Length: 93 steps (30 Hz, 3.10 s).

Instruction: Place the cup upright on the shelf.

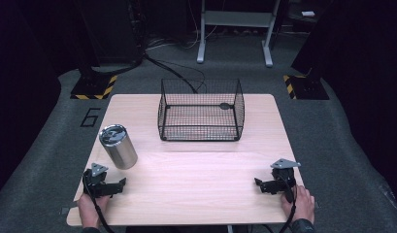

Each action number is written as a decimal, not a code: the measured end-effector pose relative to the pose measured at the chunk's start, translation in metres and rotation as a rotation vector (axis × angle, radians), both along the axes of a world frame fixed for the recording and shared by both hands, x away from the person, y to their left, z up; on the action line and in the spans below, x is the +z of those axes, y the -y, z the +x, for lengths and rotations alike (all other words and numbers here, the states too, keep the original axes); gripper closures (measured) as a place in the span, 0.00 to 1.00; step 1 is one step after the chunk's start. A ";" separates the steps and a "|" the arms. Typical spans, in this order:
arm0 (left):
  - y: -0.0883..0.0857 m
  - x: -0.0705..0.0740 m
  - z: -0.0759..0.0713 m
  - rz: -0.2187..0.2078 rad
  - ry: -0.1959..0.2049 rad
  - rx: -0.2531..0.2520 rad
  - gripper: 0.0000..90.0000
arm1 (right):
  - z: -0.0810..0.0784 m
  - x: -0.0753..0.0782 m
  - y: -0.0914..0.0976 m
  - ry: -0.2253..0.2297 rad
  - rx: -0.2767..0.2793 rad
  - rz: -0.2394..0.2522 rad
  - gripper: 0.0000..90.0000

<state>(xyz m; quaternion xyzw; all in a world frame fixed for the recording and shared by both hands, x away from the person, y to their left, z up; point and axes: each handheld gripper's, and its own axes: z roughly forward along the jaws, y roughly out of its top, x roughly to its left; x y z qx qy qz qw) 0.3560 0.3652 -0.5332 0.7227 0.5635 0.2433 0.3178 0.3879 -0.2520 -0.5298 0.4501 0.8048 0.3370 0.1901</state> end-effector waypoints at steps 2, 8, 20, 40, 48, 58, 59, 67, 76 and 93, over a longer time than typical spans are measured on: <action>0.000 0.000 0.000 -0.001 -0.001 0.000 0.01 | 0.000 0.000 0.000 0.000 0.000 0.000 0.00; 0.000 0.000 0.000 0.001 -0.001 0.001 0.01 | 0.001 0.000 -0.001 0.003 0.004 0.006 0.00; 0.001 0.000 0.002 0.001 -0.004 0.007 0.01 | 0.003 0.000 -0.002 -0.001 0.015 0.003 0.00; -0.001 0.004 0.002 -0.016 -0.003 0.014 0.00 | 0.003 0.000 -0.001 0.003 0.019 0.010 0.00; -0.004 0.031 0.004 -0.055 0.059 0.034 0.00 | 0.003 0.000 -0.001 0.002 0.021 0.010 0.00; -0.001 0.062 0.012 -0.103 0.131 0.023 0.00 | 0.003 0.000 -0.001 0.002 0.022 0.010 0.00; 0.001 0.069 0.015 -0.111 0.149 0.023 0.00 | 0.003 0.000 -0.001 0.001 0.022 0.010 0.00; 0.012 0.086 0.026 -0.132 0.216 0.017 0.00 | 0.003 0.000 -0.001 -0.006 0.027 0.005 0.00; 0.019 0.089 0.044 -0.156 0.269 0.065 0.00 | 0.003 0.000 0.000 -0.006 0.027 0.005 0.00; 0.028 0.088 0.058 -0.093 0.293 0.099 0.03 | 0.003 0.000 0.000 -0.006 0.027 0.004 0.00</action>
